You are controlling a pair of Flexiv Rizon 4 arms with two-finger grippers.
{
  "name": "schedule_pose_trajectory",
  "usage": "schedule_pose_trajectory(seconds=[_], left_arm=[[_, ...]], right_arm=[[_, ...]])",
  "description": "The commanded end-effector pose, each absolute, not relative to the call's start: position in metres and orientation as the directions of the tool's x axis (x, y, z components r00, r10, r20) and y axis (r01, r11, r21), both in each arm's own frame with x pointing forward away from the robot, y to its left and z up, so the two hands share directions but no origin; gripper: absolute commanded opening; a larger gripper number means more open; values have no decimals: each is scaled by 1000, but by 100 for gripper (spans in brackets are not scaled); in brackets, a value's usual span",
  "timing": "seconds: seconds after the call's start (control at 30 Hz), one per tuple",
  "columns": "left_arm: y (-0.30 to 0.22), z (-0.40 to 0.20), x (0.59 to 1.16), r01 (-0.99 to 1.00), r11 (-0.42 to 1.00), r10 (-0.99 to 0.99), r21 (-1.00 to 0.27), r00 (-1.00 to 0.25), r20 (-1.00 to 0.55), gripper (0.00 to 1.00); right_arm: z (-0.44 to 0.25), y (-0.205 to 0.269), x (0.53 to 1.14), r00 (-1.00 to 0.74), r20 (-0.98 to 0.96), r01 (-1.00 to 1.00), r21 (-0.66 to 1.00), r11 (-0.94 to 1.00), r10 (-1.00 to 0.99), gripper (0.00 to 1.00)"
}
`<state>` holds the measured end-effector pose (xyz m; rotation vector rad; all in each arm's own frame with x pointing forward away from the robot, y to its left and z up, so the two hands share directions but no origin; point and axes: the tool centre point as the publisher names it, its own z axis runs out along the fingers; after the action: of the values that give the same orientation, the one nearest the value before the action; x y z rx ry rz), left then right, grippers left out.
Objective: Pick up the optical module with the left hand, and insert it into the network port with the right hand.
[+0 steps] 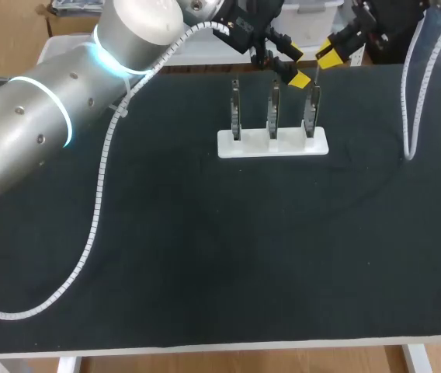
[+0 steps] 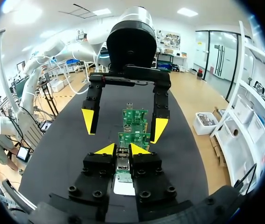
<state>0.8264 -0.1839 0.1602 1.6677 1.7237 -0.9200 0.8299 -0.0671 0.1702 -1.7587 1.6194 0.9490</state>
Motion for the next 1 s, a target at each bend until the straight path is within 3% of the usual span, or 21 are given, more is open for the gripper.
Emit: schedule_pose_trajectory(seconds=[0.03, 1.0], left_arm=[[-188, 161, 836, 991, -48, 616, -122, -66, -785, 100], [-188, 161, 836, 991, -48, 616, -122, -66, -785, 100]], right_arm=[[169, -67, 838, 17, -804, -822, 327, -466, -594, 0], [166, -67, 838, 7, -799, -830, 331, -449, -602, 0]])
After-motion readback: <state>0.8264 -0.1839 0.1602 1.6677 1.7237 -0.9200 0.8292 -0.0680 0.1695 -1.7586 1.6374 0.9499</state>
